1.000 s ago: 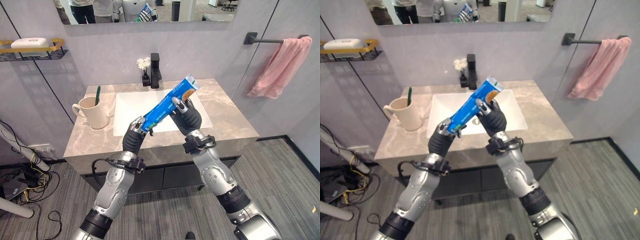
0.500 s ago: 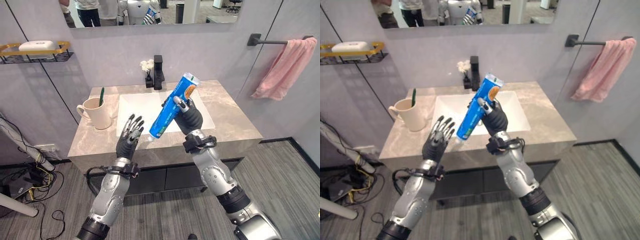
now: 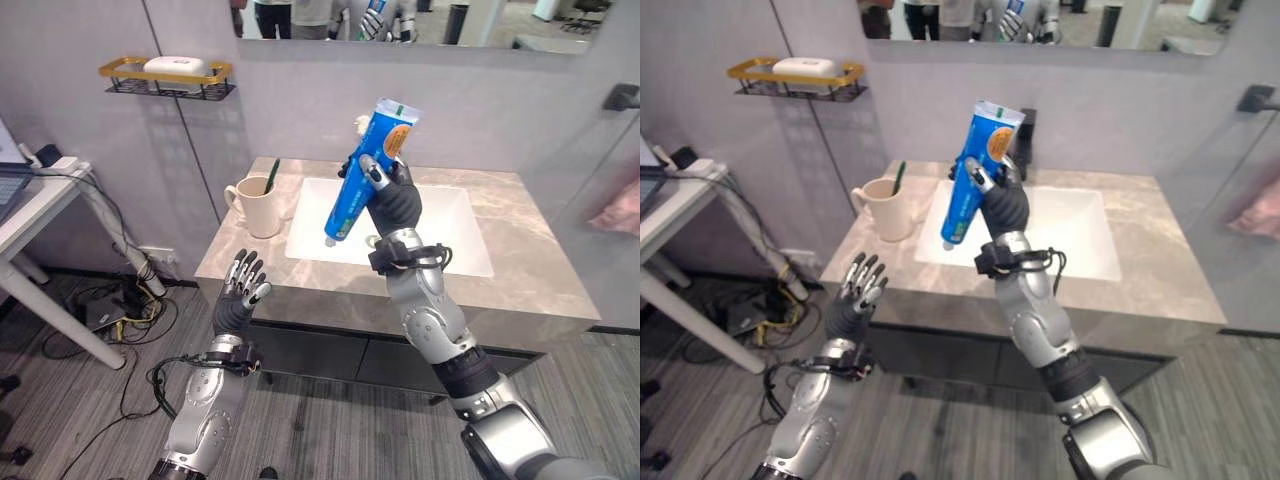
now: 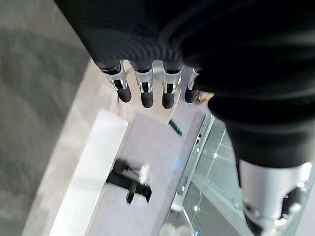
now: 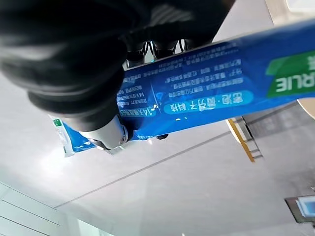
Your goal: Put brush and paste in cup on sink, flatten towel.
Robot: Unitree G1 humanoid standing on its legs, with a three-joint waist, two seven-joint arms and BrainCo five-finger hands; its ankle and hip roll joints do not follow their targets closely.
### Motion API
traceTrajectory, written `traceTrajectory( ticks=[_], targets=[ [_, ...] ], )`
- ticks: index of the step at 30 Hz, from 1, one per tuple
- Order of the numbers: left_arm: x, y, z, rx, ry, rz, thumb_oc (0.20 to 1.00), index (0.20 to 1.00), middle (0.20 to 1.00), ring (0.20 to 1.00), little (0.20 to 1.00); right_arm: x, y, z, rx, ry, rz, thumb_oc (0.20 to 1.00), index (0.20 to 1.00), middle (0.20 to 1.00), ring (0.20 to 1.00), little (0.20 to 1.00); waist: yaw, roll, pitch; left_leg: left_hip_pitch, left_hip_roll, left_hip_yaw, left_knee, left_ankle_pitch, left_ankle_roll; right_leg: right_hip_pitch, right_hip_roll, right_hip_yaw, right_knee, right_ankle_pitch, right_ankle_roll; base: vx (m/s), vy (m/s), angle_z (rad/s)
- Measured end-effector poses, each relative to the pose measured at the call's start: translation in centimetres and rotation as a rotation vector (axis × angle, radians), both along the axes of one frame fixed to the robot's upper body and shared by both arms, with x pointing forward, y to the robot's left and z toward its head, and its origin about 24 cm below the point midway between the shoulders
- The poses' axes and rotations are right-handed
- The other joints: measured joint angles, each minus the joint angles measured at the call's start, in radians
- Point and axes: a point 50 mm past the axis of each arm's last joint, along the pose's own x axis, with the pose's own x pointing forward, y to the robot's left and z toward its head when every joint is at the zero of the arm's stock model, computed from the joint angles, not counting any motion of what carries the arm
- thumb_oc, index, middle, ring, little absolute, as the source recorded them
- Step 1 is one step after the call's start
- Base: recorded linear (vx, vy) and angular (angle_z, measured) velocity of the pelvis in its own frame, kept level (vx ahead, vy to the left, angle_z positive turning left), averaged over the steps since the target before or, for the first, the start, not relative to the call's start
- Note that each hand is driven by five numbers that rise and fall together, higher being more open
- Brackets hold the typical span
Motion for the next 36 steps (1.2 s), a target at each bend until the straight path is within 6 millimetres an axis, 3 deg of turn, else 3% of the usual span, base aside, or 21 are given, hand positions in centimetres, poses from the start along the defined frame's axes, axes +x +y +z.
traceTrajectory(
  ticks=[18, 27, 36],
  targets=[
    [-0.4, 2.2, 0.0, 0.068, -0.001, 0.043, 1.000, 1.000, 1.000, 1.000, 1.000, 3.7, 1.8, 4.6, -0.090, -0.053, -0.068, 0.200, 0.200, 0.200, 0.200, 0.200, 0.046, 0.023, 0.032, 0.002, -0.008, -0.009, 0.000, 0.000, 0.000, 0.010, -0.007, -0.011, 0.000, -0.003, 0.003, 0.00, 0.000, 0.02],
    [-0.6, 2.4, -0.3, 0.107, 0.011, 0.018, 1.000, 1.000, 1.000, 1.000, 1.000, 4.9, 0.3, 6.9, -0.130, -0.090, -0.167, 0.200, 0.200, 0.200, 0.200, 0.200, 0.120, 0.017, 0.034, -0.043, -0.019, -0.073, 0.000, 0.006, 0.000, 0.008, -0.012, -0.072, 0.000, -0.012, 0.008, 0.00, 0.013, 0.21],
    [-0.8, 1.4, -0.7, 0.114, 0.020, -0.050, 1.000, 1.000, 1.000, 1.000, 1.000, 6.2, -0.1, 8.4, -0.142, -0.075, -0.224, 0.200, 0.200, 0.200, 0.200, 0.200, 0.155, 0.006, 0.039, -0.061, -0.032, -0.128, 0.001, 0.010, 0.000, 0.029, -0.020, -0.129, 0.001, -0.026, 0.018, 0.00, 0.021, 0.18]
  ],
)
